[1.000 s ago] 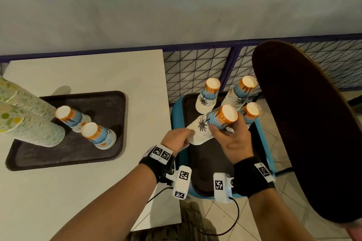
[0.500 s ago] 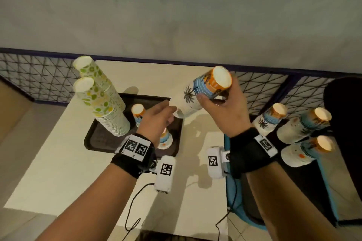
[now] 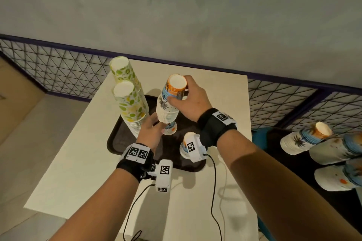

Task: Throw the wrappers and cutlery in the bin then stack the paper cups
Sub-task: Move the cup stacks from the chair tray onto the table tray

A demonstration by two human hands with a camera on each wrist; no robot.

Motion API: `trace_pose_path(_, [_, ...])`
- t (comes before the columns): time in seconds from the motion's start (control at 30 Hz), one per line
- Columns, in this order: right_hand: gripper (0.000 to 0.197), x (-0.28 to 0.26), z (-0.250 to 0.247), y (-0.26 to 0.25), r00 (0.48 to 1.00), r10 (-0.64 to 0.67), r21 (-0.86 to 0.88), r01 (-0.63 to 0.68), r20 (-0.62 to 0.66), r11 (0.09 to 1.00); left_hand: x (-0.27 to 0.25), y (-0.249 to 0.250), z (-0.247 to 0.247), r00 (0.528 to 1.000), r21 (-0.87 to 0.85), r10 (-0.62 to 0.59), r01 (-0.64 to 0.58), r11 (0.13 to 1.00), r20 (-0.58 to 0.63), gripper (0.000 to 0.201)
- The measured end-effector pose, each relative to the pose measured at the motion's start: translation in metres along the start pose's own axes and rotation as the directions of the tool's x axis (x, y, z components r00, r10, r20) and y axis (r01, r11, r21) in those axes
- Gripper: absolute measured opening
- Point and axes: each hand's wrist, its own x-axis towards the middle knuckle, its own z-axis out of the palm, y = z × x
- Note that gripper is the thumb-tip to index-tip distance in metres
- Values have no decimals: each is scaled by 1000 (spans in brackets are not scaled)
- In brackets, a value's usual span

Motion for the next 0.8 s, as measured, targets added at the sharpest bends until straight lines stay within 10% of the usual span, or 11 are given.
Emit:
trace_pose_path(0.37, [64,23,40,34,984,106,-132,-87,145,987,54,-49,-11,982,262,-153,120,958,110,49])
trace_pose_path(0.57, [64,23,50,54,962,197,-262,-143,192,954,57,-51,-16,977,708,-128,-29,706,168,57])
trace_pose_path(0.8, [91,9,42,59,948,239,-251,-183,211,951,31,-41,-18,959,174,-284,280,944,-3,60])
